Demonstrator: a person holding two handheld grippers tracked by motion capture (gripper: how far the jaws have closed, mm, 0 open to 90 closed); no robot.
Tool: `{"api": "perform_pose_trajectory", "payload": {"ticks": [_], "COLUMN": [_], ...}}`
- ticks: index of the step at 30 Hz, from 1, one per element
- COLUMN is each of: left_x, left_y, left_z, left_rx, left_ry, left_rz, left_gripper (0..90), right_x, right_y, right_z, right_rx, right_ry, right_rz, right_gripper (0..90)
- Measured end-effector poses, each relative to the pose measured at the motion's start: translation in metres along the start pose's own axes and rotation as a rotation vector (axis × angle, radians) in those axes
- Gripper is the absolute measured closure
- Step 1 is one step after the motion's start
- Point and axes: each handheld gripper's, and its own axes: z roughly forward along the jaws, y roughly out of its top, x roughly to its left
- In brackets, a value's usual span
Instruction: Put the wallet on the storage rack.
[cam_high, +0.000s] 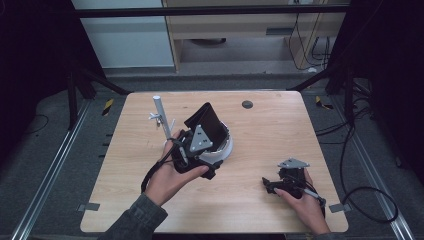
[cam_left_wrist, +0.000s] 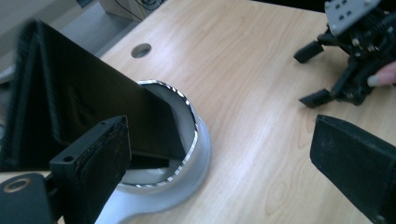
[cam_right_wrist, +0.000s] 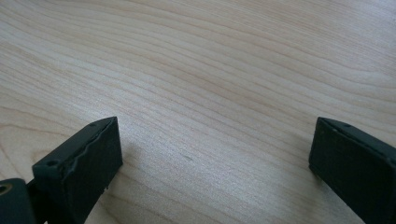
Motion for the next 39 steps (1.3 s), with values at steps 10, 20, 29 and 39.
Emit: {"api": "perform_pose_trajectory", "payload": {"ticks": [10, 20, 29, 39], "left_x": [-0.011, -0.005, 0.005, 0.021], "left_y": [-0.037, -0.083, -0.123, -0.16], "left_z": [0.012, 0.024, 0.024, 0.019], "left_rx": [0.035, 0.08, 0.108, 0.13], "left_ry": [-0.037, -0.04, -0.029, 0.034], "left_rz": [-0.039, -0.118, -0.193, -0.26], "left_gripper": [5.3, 5.4, 5.3, 6.1], "right_x": [0.0, 0.0, 0.0, 0.001], "right_y": [0.0, 0.0, 0.0, 0.0], "right_z": [0.0, 0.0, 0.0, 0.0], "right_rx": [0.0, 0.0, 0.0, 0.001], "right_ry": [0.0, 0.0, 0.0, 0.001], "right_rz": [0.002, 0.0, 0.001, 0.004], "right_gripper": [2.8, 2.9, 2.9, 2.9]}}
